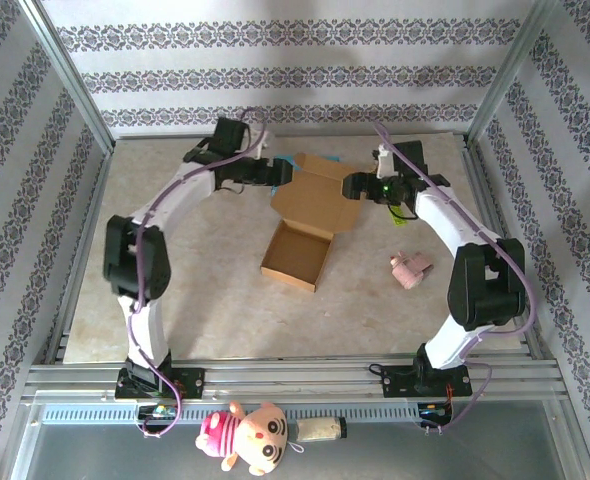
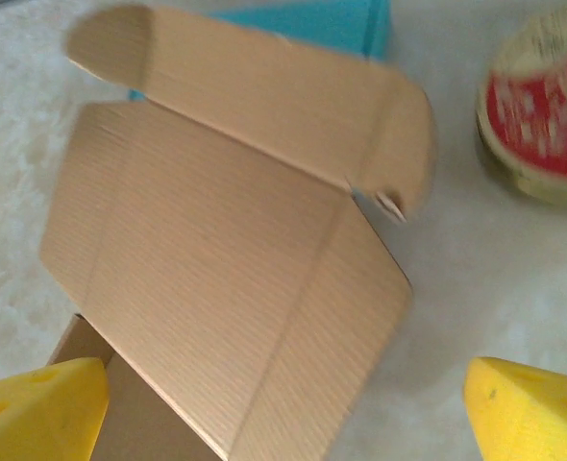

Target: Fold the paper box

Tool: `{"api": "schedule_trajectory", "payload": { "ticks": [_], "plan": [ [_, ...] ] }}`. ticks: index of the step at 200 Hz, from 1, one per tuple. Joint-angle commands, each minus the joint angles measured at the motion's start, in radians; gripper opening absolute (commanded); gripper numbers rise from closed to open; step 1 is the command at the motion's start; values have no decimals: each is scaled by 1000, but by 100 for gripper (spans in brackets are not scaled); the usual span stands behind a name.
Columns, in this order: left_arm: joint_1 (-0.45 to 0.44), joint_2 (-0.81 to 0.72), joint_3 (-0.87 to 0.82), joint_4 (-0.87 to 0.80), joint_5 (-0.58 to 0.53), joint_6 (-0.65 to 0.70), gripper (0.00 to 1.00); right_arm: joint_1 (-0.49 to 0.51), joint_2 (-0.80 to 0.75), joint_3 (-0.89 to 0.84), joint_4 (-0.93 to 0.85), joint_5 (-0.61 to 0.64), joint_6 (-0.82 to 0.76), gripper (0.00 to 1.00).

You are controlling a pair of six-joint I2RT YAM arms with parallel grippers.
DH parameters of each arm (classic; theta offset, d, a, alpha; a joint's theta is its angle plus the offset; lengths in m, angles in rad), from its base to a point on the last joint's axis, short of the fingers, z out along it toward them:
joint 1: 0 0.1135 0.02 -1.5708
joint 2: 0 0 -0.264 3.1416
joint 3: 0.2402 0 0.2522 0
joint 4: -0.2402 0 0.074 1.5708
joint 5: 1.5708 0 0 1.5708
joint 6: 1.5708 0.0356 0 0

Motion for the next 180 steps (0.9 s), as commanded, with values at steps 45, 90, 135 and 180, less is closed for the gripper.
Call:
{"api": "schedule_trajectory", "payload": {
  "ticks": [45, 90, 135, 180],
  "plan": [
    [-4, 424, 643, -520, -82, 229, 90, -42, 135, -39, 171, -175, 225, 64],
    [15, 562, 797, -606, 33, 164, 81, -38, 156, -34, 194, -192, 205, 29],
    [17, 560, 761, -553, 69, 111, 44, -29, 142, -39, 195, -202, 177, 14],
    [16, 506, 715, -540, 46, 145, 3, -6, 124, 7, 163, -199, 116, 10]
  ]
}}
